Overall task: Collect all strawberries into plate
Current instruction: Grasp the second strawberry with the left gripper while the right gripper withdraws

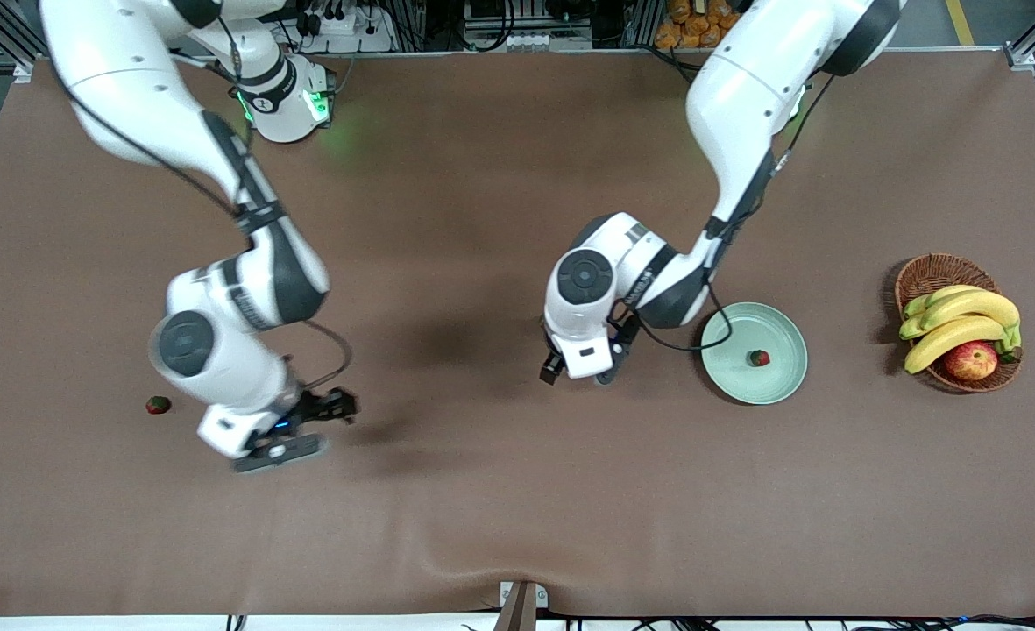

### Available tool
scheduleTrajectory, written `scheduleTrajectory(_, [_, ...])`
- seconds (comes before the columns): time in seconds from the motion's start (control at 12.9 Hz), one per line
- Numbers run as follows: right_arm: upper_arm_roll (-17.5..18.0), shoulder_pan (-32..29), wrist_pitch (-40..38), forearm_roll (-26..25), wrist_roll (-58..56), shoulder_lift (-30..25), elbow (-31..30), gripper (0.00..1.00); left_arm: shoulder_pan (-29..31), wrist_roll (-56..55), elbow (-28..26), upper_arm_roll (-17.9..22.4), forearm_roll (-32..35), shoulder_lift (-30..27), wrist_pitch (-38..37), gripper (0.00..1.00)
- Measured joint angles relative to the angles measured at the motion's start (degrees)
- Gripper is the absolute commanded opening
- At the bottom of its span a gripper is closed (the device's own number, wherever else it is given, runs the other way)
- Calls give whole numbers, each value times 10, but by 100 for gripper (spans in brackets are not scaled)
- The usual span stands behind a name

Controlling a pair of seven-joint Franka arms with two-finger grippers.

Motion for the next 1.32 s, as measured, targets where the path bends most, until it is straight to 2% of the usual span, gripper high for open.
scheduleTrajectory(0.15, [1, -57, -17, 0, 0, 0, -1, 100, -20, -30, 5, 3, 0, 13, 3, 98])
scheduleTrajectory(0.39, [2, -110, -74, 0, 24, -10, -1, 100, -39, -65, 5, 3, 0, 22, 2, 98])
scheduleTrajectory(0.62, [2, -120, -134, -1, 152, -26, -1, 100, -53, -87, -7, 4, 0, 29, -3, 93])
scheduleTrajectory(0.7, [2, -121, -140, -1, 197, -26, -2, 100, -55, -90, -13, 5, 1, 29, -9, 88])
scheduleTrajectory(0.85, [-4, -127, -139, -2, 239, -25, -10, 100, -55, -90, -15, 7, 1, 29, -22, 66])
scheduleTrajectory(0.93, [-6, -132, -135, -4, 243, -23, -11, 100, -55, -90, -13, 8, 2, 28, -27, 50])
scheduleTrajectory(1.08, [-5, -127, -134, -20, 261, -25, -10, 100, -53, -90, -10, 10, 2, 26, -42, 12])
scheduleTrajectory(1.16, [-4, -124, -135, -24, 274, -25, -10, 100, -53, -90, -8, 11, 2, 26, -46, 0])
scheduleTrajectory(1.32, [-6, -125, -141, -27, 284, -25, -10, 100, -52, -87, -7, 12, 8, 26, -50, 0])
